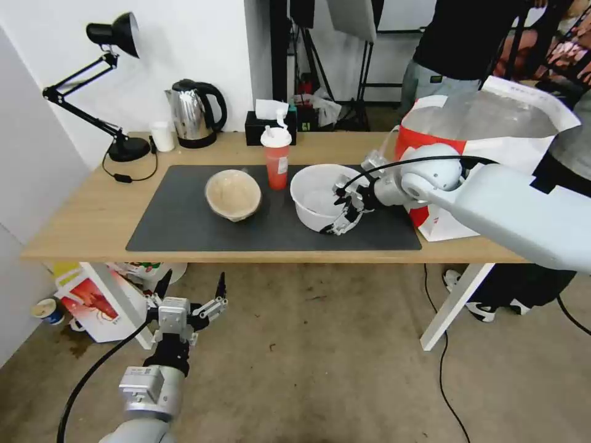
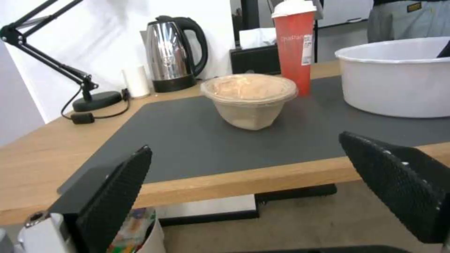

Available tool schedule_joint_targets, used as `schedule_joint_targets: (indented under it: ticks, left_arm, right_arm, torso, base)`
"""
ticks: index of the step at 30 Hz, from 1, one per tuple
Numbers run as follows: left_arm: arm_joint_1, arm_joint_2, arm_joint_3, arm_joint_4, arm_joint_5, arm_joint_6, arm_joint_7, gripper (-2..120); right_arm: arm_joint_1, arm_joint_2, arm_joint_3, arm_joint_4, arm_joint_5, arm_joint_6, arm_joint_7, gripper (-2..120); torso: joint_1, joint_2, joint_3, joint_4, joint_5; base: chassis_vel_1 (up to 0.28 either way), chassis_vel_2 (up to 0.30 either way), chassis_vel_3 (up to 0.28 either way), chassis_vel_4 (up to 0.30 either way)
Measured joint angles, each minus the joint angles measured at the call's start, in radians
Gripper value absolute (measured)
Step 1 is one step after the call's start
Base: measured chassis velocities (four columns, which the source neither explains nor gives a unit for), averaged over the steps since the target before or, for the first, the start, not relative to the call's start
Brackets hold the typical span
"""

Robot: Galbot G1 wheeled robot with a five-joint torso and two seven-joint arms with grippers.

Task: Pick up the trash from the table and place it into the takeout bag.

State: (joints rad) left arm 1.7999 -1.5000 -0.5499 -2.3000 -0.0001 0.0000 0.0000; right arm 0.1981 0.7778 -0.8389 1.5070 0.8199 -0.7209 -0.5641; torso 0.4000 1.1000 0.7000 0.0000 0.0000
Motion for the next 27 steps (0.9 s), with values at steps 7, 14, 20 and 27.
schedule_joint_targets:
  ticks: [7, 14, 20, 27]
  left_arm:
    - [0.000, 0.000, 0.000, 0.000, 0.000, 0.000, 0.000, 100]
    - [0.000, 0.000, 0.000, 0.000, 0.000, 0.000, 0.000, 100]
    - [0.000, 0.000, 0.000, 0.000, 0.000, 0.000, 0.000, 100]
    - [0.000, 0.000, 0.000, 0.000, 0.000, 0.000, 0.000, 100]
  right_arm:
    - [0.002, 0.016, -0.007, -0.029, -0.004, 0.000, 0.001, 100]
    - [-0.001, 0.023, -0.011, -0.041, -0.005, 0.000, 0.005, 100]
    - [-0.009, 0.022, -0.016, -0.043, -0.013, 0.000, 0.007, 93]
    - [-0.012, 0.020, -0.023, -0.050, -0.024, 0.000, 0.005, 66]
  torso:
    - [0.000, 0.000, 0.000, -0.0001, 0.0000]
    - [0.000, 0.000, 0.000, 0.0000, -0.0001]
    - [0.000, 0.000, 0.000, 0.0000, -0.0001]
    - [0.000, 0.000, 0.000, -0.0001, -0.0002]
  base:
    - [0.000, 0.000, 0.000, 0.000]
    - [0.000, 0.000, 0.000, 0.000]
    - [0.000, 0.000, 0.000, 0.000]
    - [0.000, 0.000, 0.000, 0.000]
